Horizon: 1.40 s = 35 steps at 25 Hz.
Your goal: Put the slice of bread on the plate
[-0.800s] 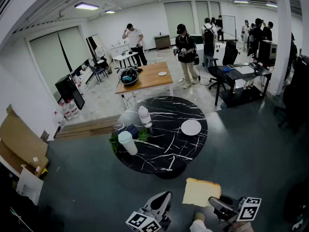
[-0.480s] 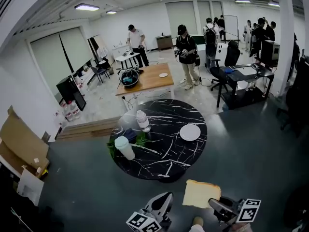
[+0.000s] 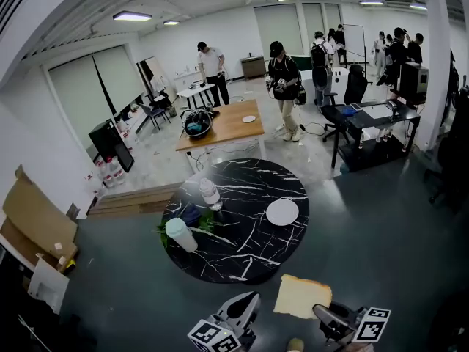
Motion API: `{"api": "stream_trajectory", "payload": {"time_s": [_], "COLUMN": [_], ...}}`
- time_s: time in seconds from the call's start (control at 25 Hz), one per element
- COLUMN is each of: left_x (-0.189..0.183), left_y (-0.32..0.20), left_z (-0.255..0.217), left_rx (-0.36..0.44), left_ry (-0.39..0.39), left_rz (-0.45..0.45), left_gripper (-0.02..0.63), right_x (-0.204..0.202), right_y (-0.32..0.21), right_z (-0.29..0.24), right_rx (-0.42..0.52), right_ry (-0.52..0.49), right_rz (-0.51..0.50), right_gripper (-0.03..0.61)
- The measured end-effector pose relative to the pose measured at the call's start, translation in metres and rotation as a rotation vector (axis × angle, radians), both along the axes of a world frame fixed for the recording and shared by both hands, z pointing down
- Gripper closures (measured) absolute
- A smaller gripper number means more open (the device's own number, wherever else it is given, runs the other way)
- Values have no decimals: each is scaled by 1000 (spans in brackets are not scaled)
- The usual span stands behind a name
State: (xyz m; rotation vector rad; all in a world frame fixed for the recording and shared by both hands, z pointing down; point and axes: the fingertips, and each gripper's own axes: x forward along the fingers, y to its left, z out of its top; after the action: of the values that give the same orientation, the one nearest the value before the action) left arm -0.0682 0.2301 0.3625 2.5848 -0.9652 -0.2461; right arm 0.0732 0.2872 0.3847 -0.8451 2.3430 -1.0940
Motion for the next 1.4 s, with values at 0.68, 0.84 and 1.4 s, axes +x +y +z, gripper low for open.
{"api": "stream_trajectory", "payload": {"time_s": [0.68, 0.84, 1.4], "left_x": [14, 16, 44], "left_y": [-23, -42, -154], "left_z": [15, 19, 39], "left_rx": [-30, -46, -46], "left_ry": [29, 37, 73], "left_rz": [-44, -46, 7], "left_gripper": [606, 606, 606], "right_x": [5, 3, 27], "right_y": [-30, -56, -150], "right_z": [21, 24, 24], "right_rx": [-54, -67, -86], "right_ry": [0, 16, 68], "right_rz": [-64, -78, -34], "right_gripper": [486, 486, 486]}}
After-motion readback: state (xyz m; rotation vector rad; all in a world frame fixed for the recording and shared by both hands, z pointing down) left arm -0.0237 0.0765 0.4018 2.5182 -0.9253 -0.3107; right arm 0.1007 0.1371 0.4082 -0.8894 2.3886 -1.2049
